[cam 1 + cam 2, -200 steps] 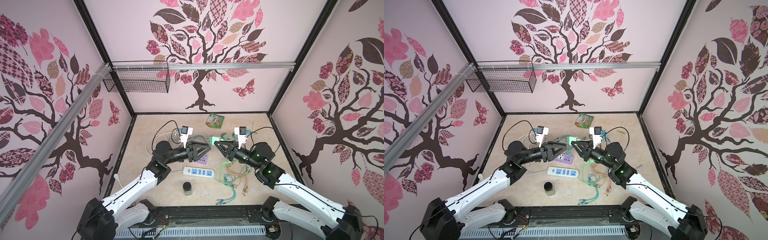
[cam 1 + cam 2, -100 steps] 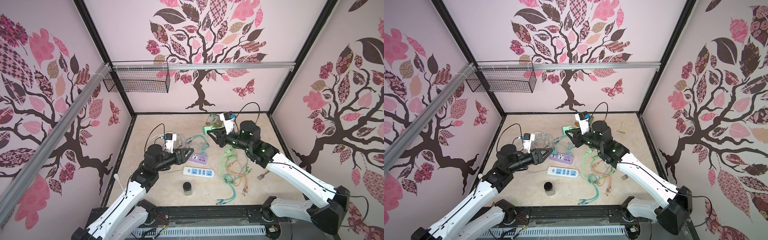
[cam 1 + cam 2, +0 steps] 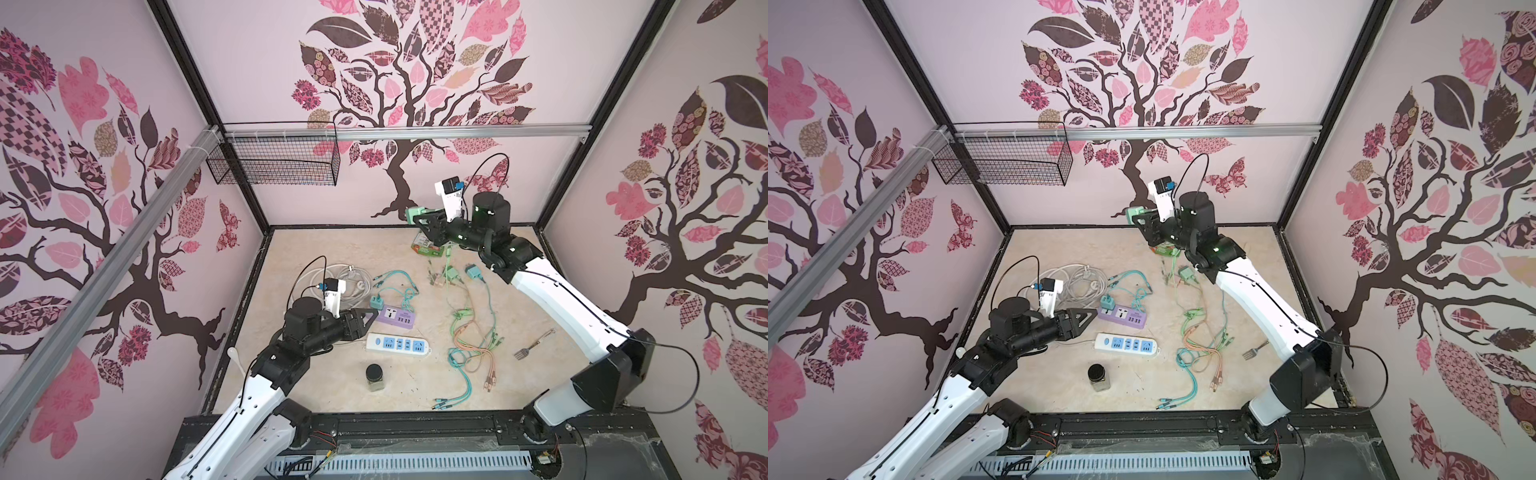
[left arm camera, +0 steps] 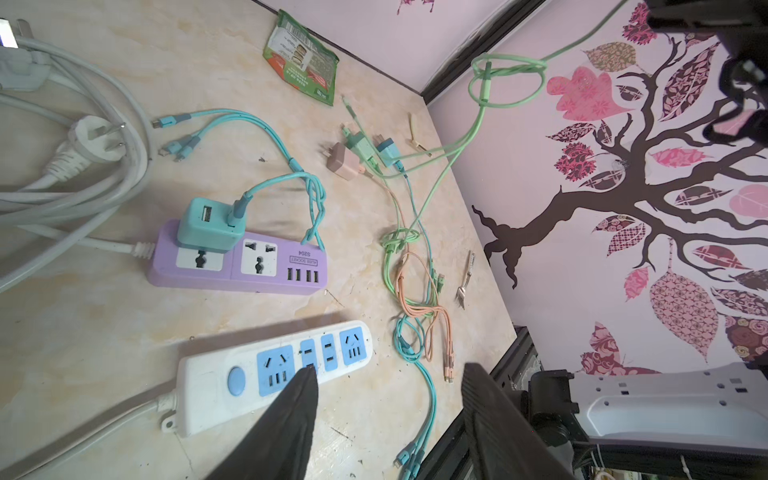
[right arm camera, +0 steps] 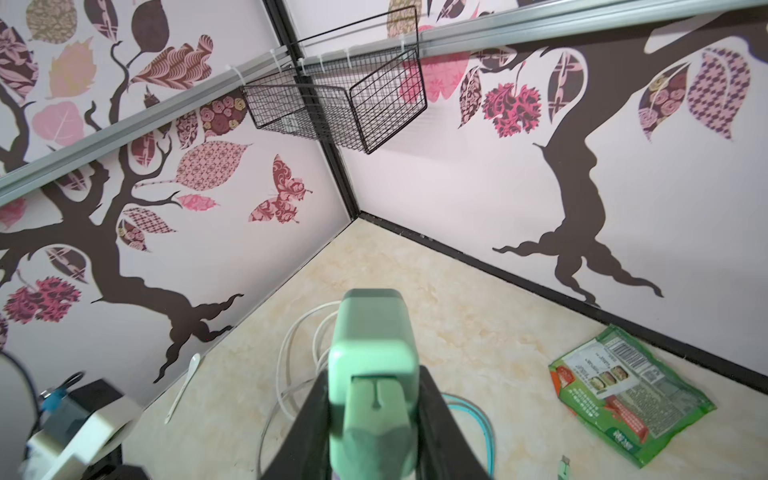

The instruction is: Insert the plug

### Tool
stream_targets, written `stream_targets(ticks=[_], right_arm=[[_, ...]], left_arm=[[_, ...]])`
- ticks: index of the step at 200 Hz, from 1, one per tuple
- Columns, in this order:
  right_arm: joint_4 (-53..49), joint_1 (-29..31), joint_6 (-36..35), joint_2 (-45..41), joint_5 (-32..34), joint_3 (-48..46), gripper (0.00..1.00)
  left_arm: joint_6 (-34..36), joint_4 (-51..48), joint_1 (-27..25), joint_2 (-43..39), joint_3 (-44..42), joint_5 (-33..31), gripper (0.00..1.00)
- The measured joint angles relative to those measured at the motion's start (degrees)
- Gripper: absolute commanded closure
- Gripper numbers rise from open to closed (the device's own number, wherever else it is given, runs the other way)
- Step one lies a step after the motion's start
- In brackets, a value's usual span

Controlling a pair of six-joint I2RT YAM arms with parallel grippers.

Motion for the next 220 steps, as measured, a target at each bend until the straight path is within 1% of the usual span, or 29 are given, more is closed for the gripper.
stream_targets(ticks=[41,85,126,145,176,190,204,220], right_arm=[[-1.6,-0.8,-1.3,10.2,-1.9,10.3,0.88],[-4.9,-0.7,-2.0,18.8,-2.8,21.1,0.89],[-8.8,-0.7,-2.8,24.6,-2.7,33.1,0.88],[-9.7,-0.7,-3.0,25.6,-2.7,36.4,0.88],[-10.1,-0.7,-3.0,25.8,-3.2,37.4,0.89],[-9.5,-0.7,-2.8,25.9,-3.9,36.0,0.9],[-7.7,-0.7,-2.3,25.8,-4.8,32.3,0.9],[-4.6,-0.7,-1.3,25.6,-5.8,25.0,0.9]], left_arm=[[0.0,-3.1,0.0,-5.6,-2.5,-0.9,0.4],[0.0,-5.5,0.0,-7.7,-2.8,-1.4,0.4],[0.3,-7.4,0.0,-8.7,-2.8,-1.8,0.4],[0.4,-7.7,0.0,-9.2,-3.0,-2.2,0.4],[0.4,-7.8,0.0,-9.4,-3.5,-2.8,0.4],[0.3,-7.7,0.0,-9.4,-3.7,-2.9,0.4],[0.2,-7.8,0.0,-9.4,-3.8,-3.2,0.4],[-0.1,-7.7,0.0,-9.2,-3.8,-3.6,0.4]])
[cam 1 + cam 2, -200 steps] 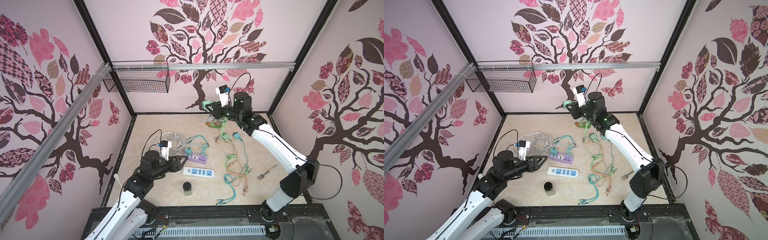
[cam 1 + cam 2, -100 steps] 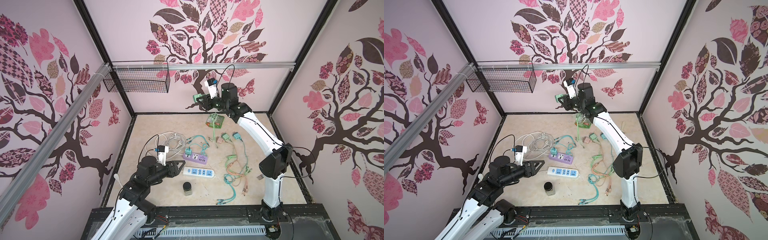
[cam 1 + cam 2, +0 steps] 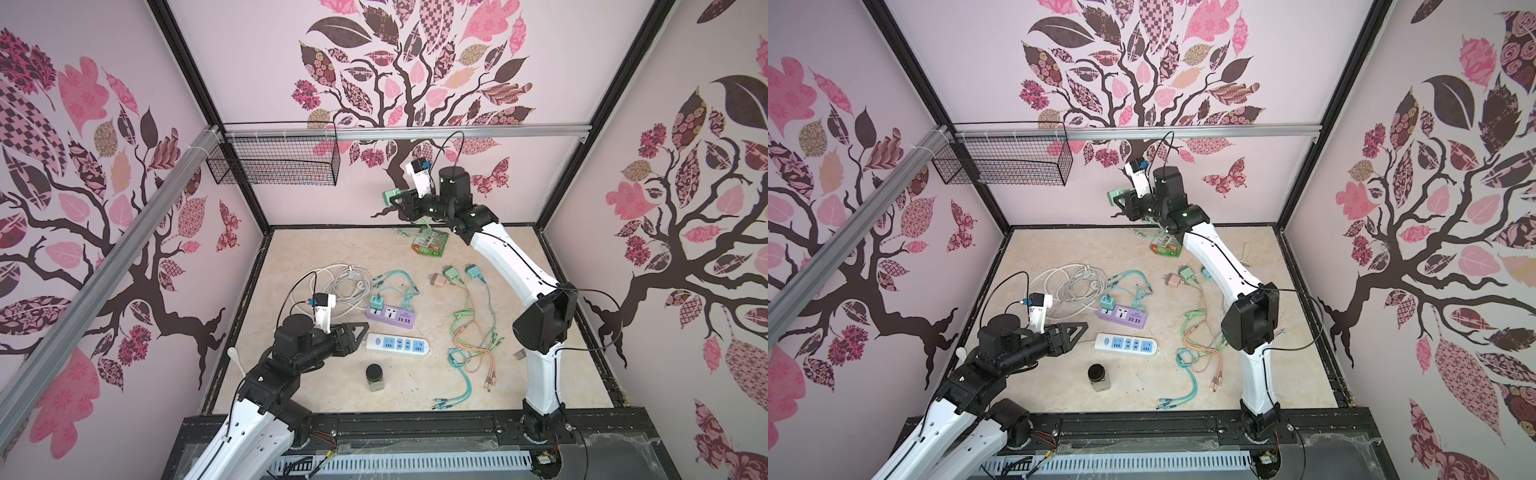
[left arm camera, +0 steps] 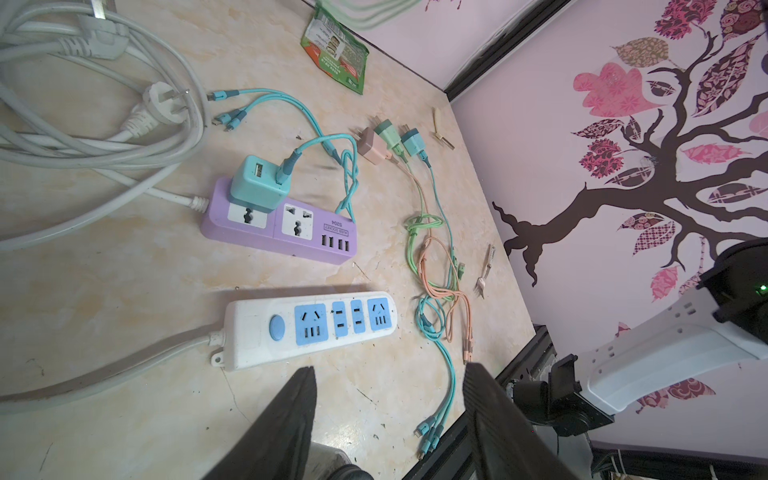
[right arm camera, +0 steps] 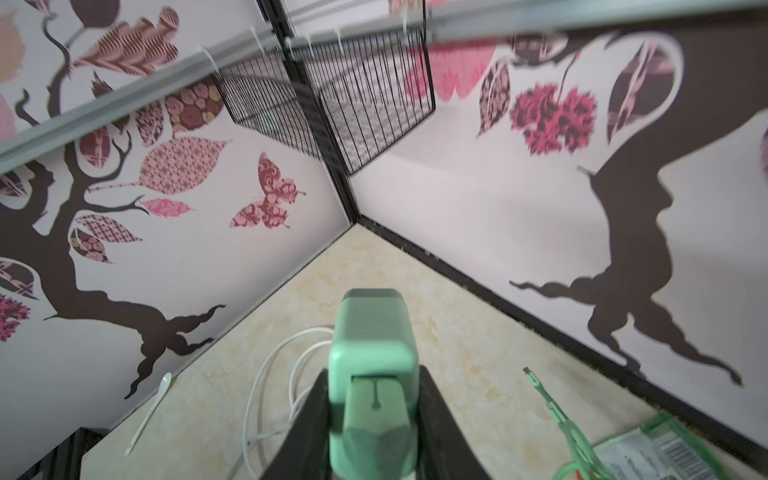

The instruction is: Insert the plug

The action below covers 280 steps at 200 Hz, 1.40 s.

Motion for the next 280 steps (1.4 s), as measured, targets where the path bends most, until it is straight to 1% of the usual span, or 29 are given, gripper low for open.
stream_targets(ticks=[36,56,79,110,153,173,192,220,247,280], right_arm=[[3.6,0.0,2.4,0.0,-1.7,-18.6,0.9],[5.6,0.0,3.3,-0.6,-2.4,-25.8,0.89],[6.9,0.0,4.0,-3.6,-2.9,-32.2,0.89],[8.5,0.1,3.5,-9.4,-3.2,-36.1,0.88],[9.9,0.1,1.5,-16.0,-5.0,-40.0,0.88],[10.0,0.1,0.2,-18.1,-6.7,-42.5,0.87],[9.3,0.1,-1.5,-19.4,-8.6,-44.7,0.87],[8.3,0.6,-4.3,-21.0,-10.9,-47.3,0.85],[7.8,1.2,-6.5,-22.7,-12.7,-50.3,0.85],[7.6,1.8,-8.7,-23.8,-14.3,-53.0,0.85]], left_arm=[[-0.5,0.1,0.0,1.0,-1.2,-0.7,0.4],[-1.0,0.4,0.0,1.7,-2.2,-1.1,0.4],[-1.5,0.7,0.0,2.8,-2.6,-2.2,0.4],[-1.6,2.6,0.0,6.1,-2.6,-3.9,0.4],[-1.6,6.3,0.4,15.7,-2.5,-5.0,0.42],[-1.6,7.9,1.3,20.2,-2.0,-4.9,0.44],[-1.9,10.2,3.2,24.2,-1.4,-3.5,0.47],[-2.8,13.4,7.9,29.0,-1.3,-0.7,0.48],[-2.8,14.6,11.8,32.5,-0.5,1.7,0.5],[-2.1,16.1,13.9,37.1,1.8,4.1,0.51]])
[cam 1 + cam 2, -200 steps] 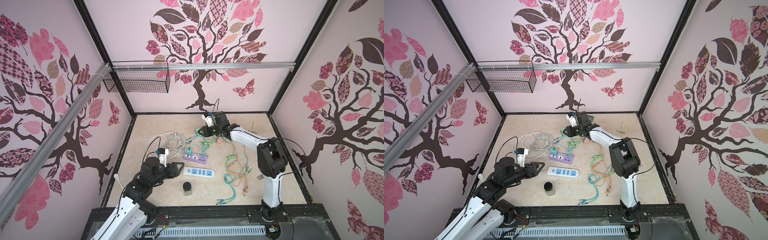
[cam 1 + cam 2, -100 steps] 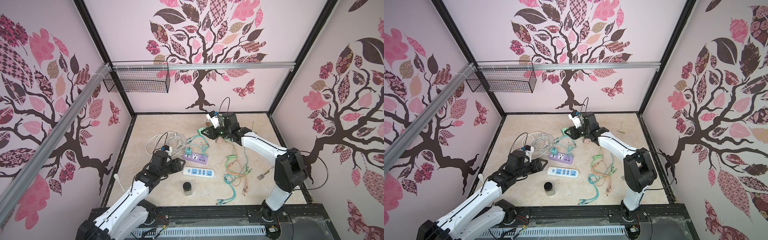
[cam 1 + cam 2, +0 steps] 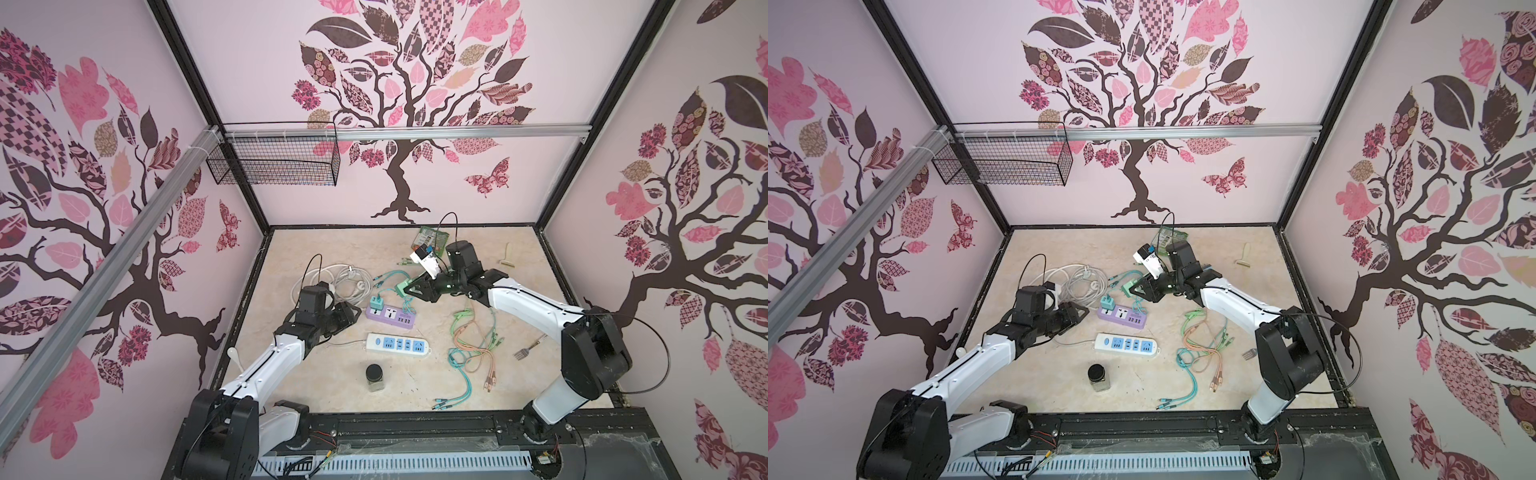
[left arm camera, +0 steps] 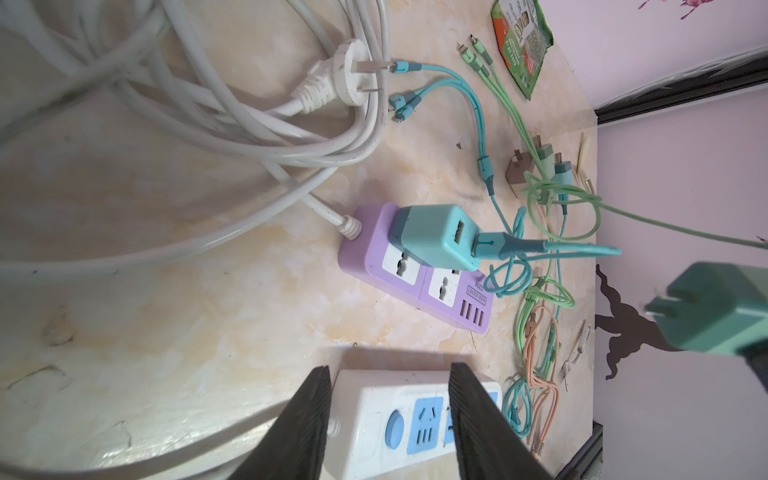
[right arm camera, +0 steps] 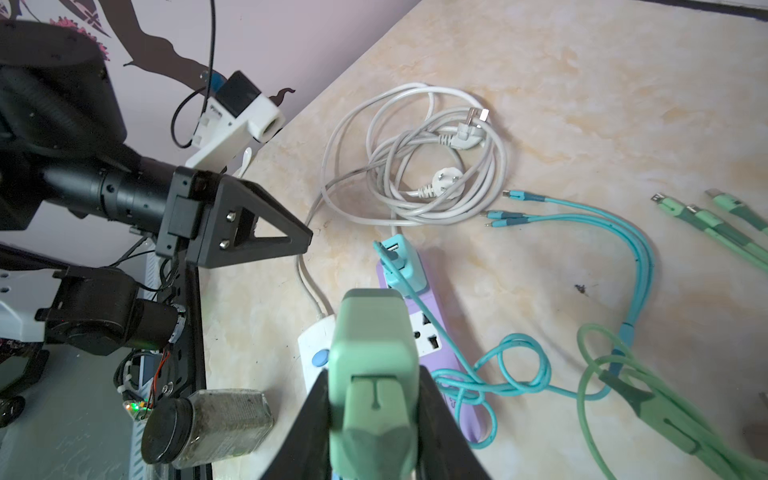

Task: Insert the plug
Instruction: 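Lower the sage-green charger with the right gripper over the purple strip's free socket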

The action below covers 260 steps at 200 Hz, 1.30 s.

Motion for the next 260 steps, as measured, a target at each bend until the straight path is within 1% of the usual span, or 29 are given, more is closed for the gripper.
stream_targets(ticks=[52,78,108,141,200,260], right_arm=[[-3.8,2.5,-6.1,0.1,0.9,0.3,0.85],[-7.2,4.3,-9.0,0.5,3.0,1.9,0.85],[-10.2,5.9,-11.6,2.7,6.3,5.7,0.86],[-12.2,6.7,-13.0,5.1,9.7,8.0,0.86],[-14.8,7.0,-14.6,8.0,14.1,10.6,0.86],[-16.5,8.6,-15.1,11.6,17.6,12.6,0.87]], left_arm=[[1.0,2.7,0.1,7.7,2.6,3.6,0.55],[1.5,3.5,0.1,11.4,3.7,4.8,0.6],[2.1,4.3,0.1,14.5,5.2,5.9,0.62],[2.3,5.1,0.1,16.4,5.6,6.1,0.63],[2.5,6.4,0.1,20.2,6.3,6.0,0.69],[3.1,6.8,0.2,21.9,7.6,5.8,0.75]])
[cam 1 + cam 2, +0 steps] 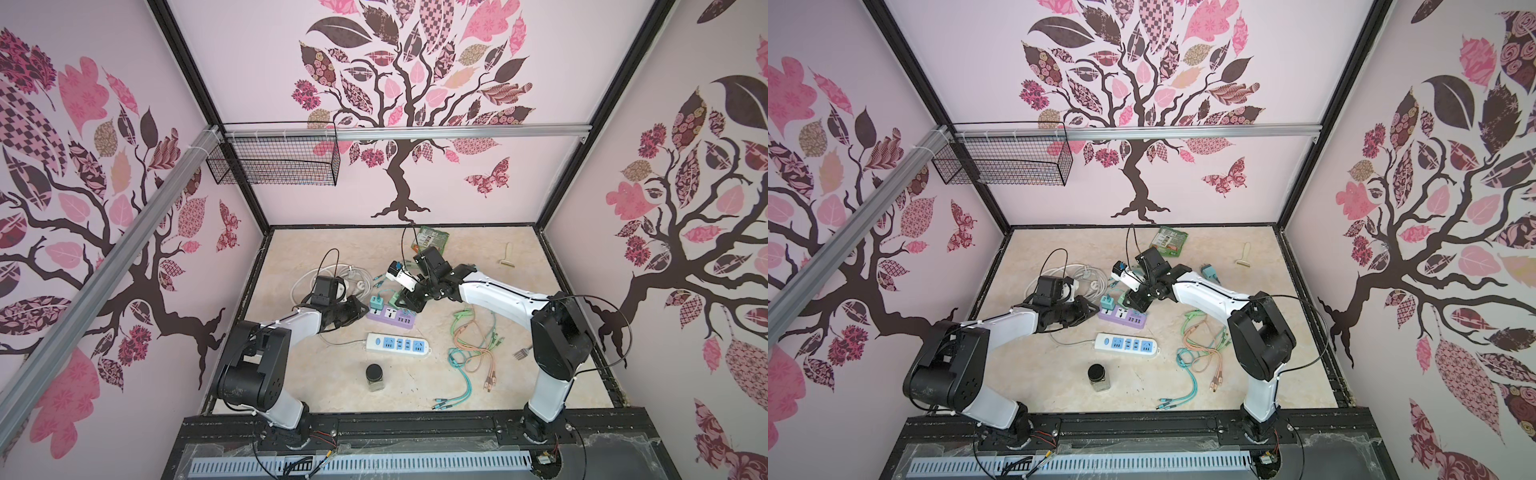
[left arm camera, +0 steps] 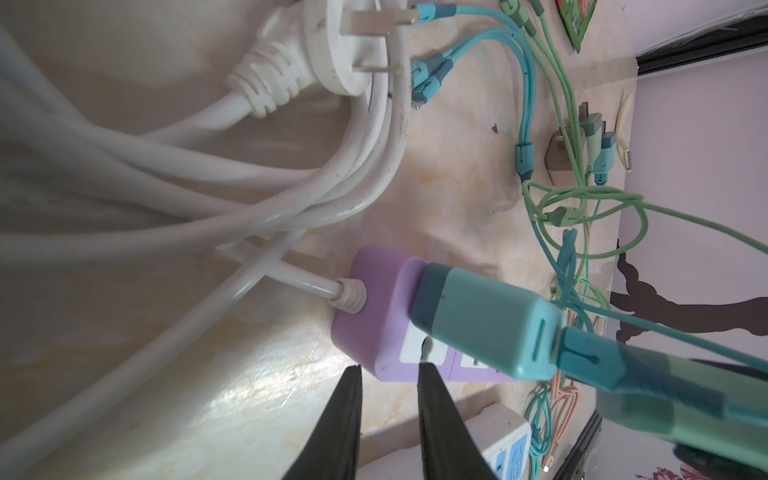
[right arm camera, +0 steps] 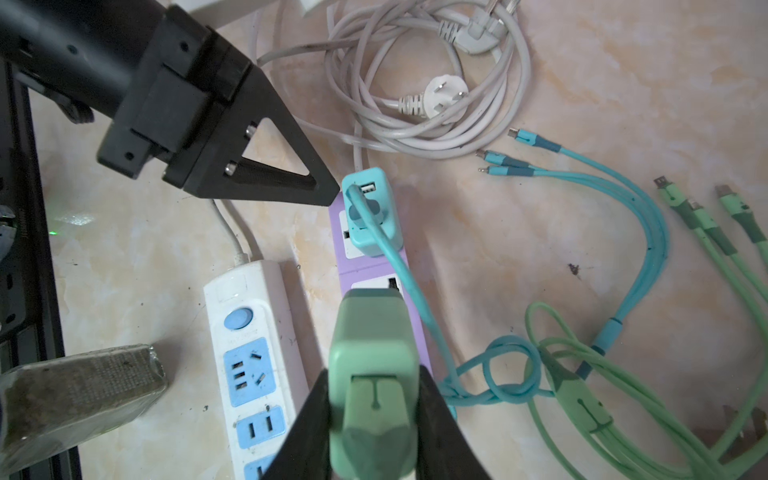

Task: Insert the plug
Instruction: 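Lower the sage-green charger with the right gripper over the purple strip's free socket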

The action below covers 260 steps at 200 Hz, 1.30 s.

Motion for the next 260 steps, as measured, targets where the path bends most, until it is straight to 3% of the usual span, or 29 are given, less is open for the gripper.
stream_targets(ticks=[98,260], right_arm=[[-3.0,1.5,-2.3,3.3,3.7,3.4,0.87],[-7.0,2.9,-5.2,8.3,7.5,8.4,0.87]], left_arm=[[0.3,0.8,0.1,1.7,0.1,-0.1,0.82],[0.3,2.2,0.5,2.3,0.0,0.1,0.83]])
